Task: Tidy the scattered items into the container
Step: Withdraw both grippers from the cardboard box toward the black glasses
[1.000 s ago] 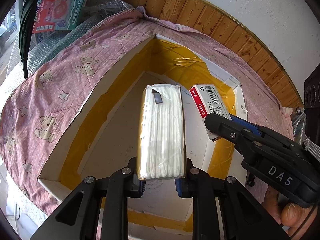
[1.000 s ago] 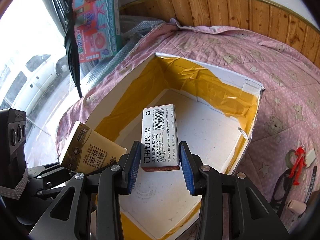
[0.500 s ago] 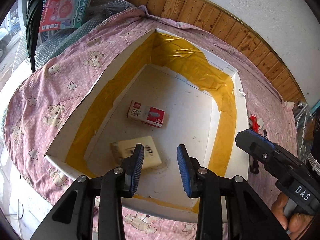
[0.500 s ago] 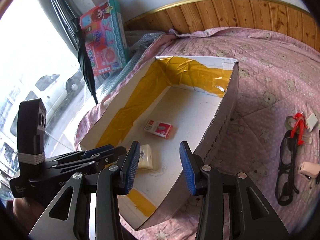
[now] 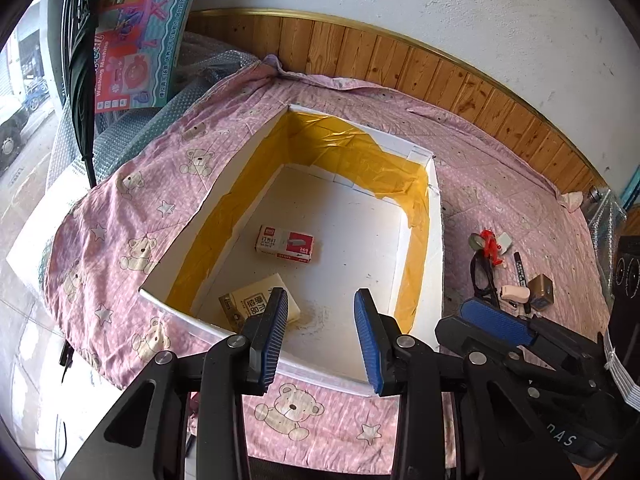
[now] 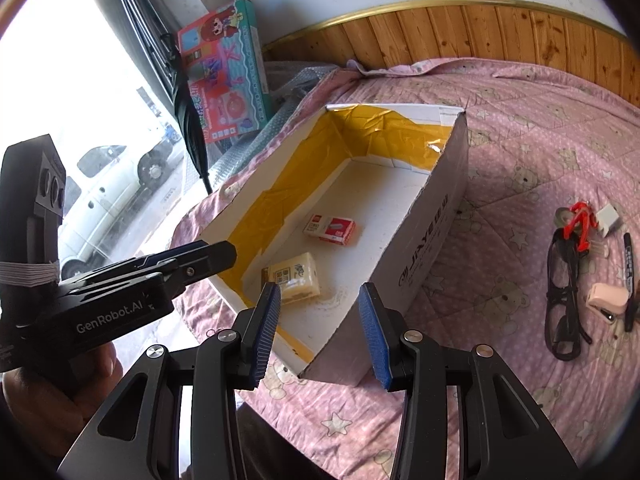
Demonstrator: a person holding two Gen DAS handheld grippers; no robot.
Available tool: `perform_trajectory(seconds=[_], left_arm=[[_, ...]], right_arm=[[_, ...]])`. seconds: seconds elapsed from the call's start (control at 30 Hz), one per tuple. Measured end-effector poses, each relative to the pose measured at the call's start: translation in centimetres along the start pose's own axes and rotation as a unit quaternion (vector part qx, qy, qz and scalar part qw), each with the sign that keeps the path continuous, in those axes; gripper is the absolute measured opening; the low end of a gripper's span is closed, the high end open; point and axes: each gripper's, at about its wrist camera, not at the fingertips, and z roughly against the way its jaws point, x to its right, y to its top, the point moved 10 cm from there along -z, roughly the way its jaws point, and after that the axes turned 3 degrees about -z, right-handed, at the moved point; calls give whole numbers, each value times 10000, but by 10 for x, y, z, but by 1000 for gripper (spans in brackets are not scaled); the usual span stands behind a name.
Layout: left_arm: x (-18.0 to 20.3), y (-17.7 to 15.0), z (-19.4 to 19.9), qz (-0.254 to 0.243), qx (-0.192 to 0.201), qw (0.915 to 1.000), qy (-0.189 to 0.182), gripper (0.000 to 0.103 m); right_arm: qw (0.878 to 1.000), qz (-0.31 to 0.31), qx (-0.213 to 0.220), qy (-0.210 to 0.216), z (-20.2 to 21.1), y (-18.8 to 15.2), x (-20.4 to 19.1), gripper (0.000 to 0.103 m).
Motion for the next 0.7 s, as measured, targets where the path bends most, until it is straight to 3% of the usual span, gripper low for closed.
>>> perform_trajectory(seconds=[0.4, 0.7], left_arm=[[36, -11, 20, -307, 89, 9994, -157, 36], [73, -22, 17, -596, -33, 9978, -271, 36]], right_arm=[[9994, -275, 185, -62, 35, -22, 22, 44], [9975, -616, 298, -170, 55, -43, 61, 44]])
